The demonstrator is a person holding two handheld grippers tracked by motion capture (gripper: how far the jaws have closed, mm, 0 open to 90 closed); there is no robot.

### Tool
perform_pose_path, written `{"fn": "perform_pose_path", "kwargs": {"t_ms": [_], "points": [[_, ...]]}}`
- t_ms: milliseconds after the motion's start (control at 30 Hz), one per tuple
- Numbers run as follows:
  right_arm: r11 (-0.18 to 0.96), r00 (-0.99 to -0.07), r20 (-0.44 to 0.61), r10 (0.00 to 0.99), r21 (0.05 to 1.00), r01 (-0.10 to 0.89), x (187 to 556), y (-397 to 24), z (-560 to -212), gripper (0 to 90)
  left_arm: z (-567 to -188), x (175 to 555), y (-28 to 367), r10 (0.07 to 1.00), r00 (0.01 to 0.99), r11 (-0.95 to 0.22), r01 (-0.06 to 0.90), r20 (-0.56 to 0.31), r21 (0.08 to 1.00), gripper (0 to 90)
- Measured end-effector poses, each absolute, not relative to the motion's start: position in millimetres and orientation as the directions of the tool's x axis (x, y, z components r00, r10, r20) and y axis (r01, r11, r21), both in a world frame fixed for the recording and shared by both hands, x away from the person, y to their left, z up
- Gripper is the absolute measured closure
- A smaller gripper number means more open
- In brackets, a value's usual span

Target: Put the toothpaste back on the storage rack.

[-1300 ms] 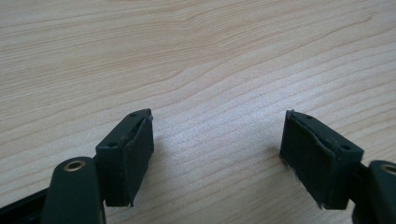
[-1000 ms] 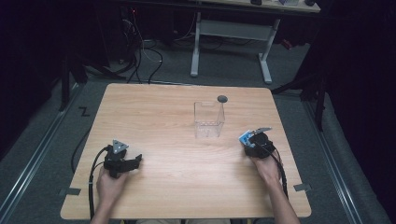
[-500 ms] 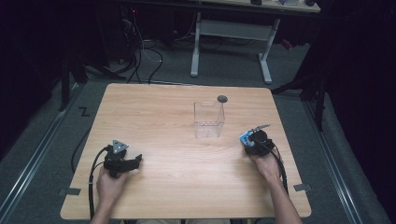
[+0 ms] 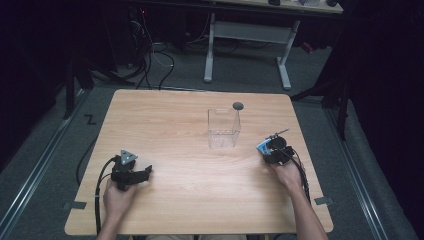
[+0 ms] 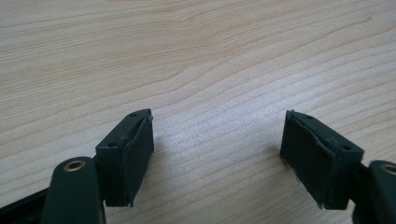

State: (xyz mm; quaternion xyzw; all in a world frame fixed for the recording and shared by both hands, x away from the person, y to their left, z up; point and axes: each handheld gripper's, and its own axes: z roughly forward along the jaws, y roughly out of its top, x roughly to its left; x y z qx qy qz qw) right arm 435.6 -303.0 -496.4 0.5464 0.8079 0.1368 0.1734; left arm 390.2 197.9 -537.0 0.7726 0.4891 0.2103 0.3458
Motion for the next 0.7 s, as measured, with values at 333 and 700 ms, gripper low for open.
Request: {"fn": "perform_pose_path", "kwargs": {"t_ms": [333,700], "points": [[0.335,-0.313,-0.119,0.942,0.379,0.863,441,-307,-490,72.0,-537,390,198,0.901,0.433,-0.282,0.610,-0.013,0.740,25.8],[0.318,-0.317,-0.070,0.946,0.402,0.859,438,-313,-487,73.1,-537,390,198,0.901,0.434,-0.282,0.610,-0.014,0.740,25.8]]}}
